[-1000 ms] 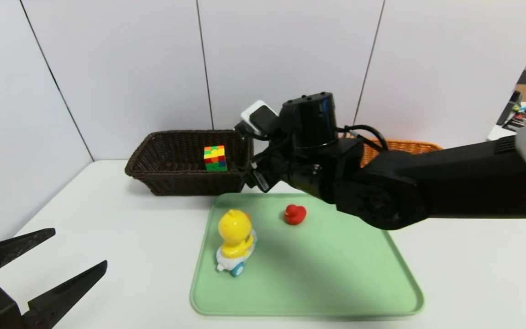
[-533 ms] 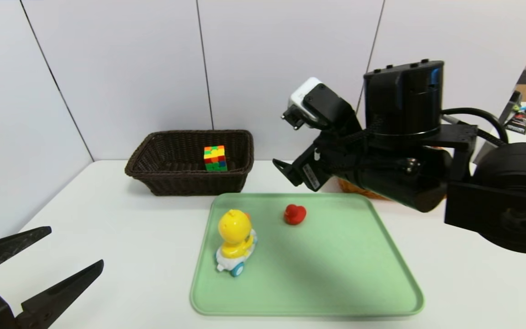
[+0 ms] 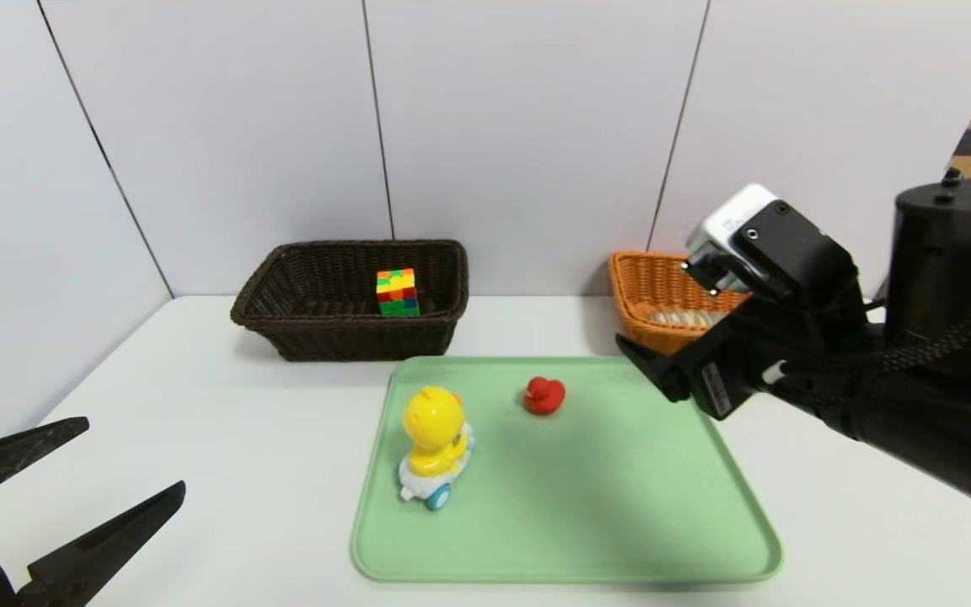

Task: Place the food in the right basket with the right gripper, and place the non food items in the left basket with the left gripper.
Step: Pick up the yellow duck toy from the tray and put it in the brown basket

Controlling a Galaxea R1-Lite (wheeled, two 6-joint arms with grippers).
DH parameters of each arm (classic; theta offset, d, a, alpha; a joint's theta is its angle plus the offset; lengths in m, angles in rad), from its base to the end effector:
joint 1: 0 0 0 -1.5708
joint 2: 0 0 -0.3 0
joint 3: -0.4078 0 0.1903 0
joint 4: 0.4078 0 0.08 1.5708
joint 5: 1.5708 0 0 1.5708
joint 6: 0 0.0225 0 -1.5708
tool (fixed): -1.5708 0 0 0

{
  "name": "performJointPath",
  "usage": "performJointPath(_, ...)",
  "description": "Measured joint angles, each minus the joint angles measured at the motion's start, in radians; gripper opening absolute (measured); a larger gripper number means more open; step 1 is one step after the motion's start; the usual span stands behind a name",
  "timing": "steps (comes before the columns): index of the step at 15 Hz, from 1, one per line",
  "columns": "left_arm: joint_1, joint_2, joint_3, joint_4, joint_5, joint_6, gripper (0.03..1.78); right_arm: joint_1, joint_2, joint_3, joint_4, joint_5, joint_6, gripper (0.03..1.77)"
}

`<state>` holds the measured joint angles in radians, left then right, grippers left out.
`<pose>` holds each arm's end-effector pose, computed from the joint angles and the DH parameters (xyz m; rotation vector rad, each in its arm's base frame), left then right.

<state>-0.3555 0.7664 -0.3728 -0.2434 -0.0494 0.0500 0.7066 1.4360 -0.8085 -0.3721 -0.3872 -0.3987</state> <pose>0.0704 -0.0273 0.1954 0.0723 0.1393 -0.4078 0.1903 0.1513 0.2303 -0.5271 0.1535 0.3587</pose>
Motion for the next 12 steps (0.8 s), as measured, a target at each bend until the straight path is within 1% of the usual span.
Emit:
performJointPath(3, 0.0, 0.0, -0.001, 0.0, 0.0, -0.001, 1.69, -0.027, -0.101, 0.118, -0.002, -0.008, 0.027, 1.69)
performJointPath(6, 0.0, 0.0, 0.004, 0.0, 0.001, 0.0, 1.69, -0.078, -0.194, 0.224, -0.002, -0.009, 0.075, 1.69)
performJointPath(9, 0.0, 0.0, 0.008, 0.0, 0.002, -0.001, 1.69, -0.126, -0.266, 0.286, -0.002, -0.009, 0.091, 1.69)
performJointPath(12, 0.001, -0.001, 0.014, -0.001, 0.003, -0.001, 1.69, -0.152, -0.315, 0.306, -0.014, -0.008, 0.089, 1.69)
